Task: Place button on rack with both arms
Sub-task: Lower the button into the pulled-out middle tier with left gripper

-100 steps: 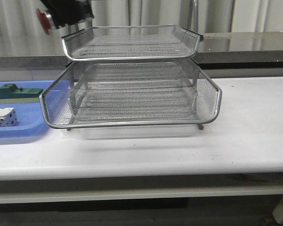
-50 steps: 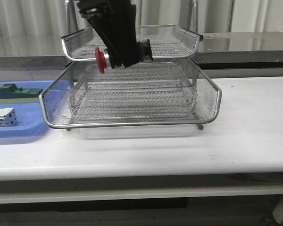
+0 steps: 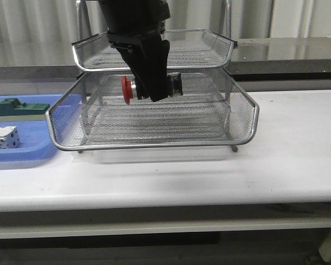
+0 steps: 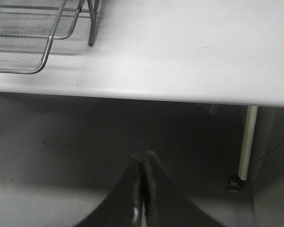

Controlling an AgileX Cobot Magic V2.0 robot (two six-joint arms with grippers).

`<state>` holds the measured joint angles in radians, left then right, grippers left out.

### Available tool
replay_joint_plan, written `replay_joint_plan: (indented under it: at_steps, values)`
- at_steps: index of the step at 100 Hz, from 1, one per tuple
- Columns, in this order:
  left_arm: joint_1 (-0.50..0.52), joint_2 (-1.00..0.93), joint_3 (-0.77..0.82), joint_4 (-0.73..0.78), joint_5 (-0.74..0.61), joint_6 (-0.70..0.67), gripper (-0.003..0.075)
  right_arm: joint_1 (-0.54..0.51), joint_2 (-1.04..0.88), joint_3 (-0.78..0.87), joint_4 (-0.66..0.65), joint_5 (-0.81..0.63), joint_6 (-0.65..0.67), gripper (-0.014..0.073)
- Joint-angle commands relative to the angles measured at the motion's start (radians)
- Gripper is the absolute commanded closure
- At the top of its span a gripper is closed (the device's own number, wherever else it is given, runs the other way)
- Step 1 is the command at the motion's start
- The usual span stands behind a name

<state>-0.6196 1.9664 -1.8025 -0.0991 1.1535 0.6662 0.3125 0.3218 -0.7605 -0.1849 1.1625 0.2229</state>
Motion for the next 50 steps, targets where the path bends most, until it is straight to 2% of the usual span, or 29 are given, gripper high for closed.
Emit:
replay_joint_plan:
  at_steps: [1,27,39,50]
  values:
    - [-0.007,-0.044,-0.027,-0.009,-0.034,-0.001,0.0605,-0.008,0.008,-0.023,-0.022,-0.056,-0.003,0.0664]
    - [-0.007,-0.011,-0.027,-0.008,-0.034,-0.001,0.0328,-0.008,0.008,-0.023,-0.022,-0.056,-0.003,0.0664]
    - [-0.007,-0.010,-0.027,0.000,-0.034,-0.001,0.0254,-0.008,0.008,-0.023,-0.022,-0.056,-0.003,0.0664]
    - [-0.007,-0.010,-0.027,0.014,-0.034,-0.009,0.0230,-0.008,0.008,-0.023,-0.022,-0.056,-0.003,0.0664]
